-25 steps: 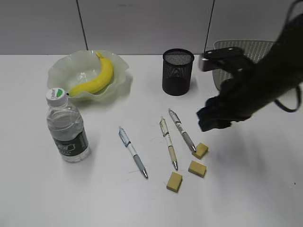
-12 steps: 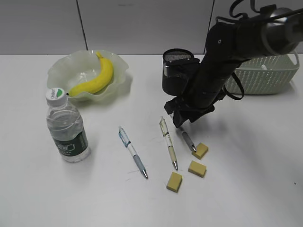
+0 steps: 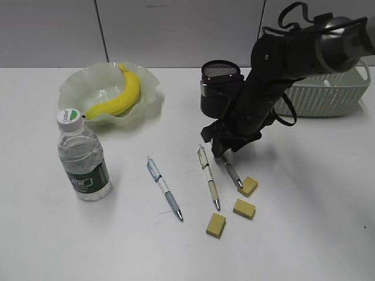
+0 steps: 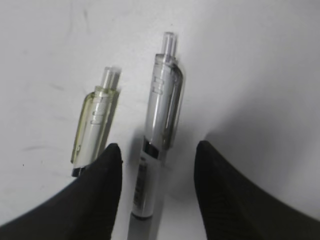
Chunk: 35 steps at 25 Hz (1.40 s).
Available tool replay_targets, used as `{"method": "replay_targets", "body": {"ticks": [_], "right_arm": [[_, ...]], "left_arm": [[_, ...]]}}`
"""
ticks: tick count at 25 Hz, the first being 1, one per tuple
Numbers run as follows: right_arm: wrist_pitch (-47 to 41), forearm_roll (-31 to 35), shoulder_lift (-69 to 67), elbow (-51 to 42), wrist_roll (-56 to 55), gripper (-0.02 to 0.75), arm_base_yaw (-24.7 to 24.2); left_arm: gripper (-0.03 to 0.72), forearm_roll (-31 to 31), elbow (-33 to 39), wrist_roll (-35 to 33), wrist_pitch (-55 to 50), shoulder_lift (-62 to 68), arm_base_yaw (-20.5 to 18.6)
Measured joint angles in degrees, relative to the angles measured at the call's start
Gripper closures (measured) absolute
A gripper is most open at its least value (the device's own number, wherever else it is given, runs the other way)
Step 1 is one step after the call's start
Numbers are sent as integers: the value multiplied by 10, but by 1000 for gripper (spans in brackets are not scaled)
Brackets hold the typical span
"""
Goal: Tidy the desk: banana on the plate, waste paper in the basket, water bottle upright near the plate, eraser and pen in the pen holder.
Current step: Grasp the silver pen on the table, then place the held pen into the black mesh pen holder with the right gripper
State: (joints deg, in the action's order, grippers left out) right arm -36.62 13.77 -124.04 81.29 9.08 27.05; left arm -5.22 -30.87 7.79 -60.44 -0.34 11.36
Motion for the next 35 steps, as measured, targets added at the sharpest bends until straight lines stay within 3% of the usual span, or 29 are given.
{"method": "replay_targets", "body": {"ticks": [6,10,16,18,22,26,30,35], "right_arm": [[3,4,-15,0,0,409,0],[2,8,-15,0,-6,627,0],[30,10,83,-25,-4,626,0],[117,15,167,-65,3,626,1],[474,17,282,-182,9,626,-6],[772,-8,230,-218,2,626,-20],[918,-82,103,-184,-5,626,-21],[963,-93,-10,-150,-27,626,-20]], "left_arm": [[381,0,0,0,0,0,0],[387,0,0,0,0,0,0],[391,0,0,0,0,0,0],[399,0,0,0,0,0,0],[409,0,0,0,0,0,0],[411,0,0,0,0,0,0],[411,0,0,0,0,0,0],[418,0,0,0,0,0,0]]}}
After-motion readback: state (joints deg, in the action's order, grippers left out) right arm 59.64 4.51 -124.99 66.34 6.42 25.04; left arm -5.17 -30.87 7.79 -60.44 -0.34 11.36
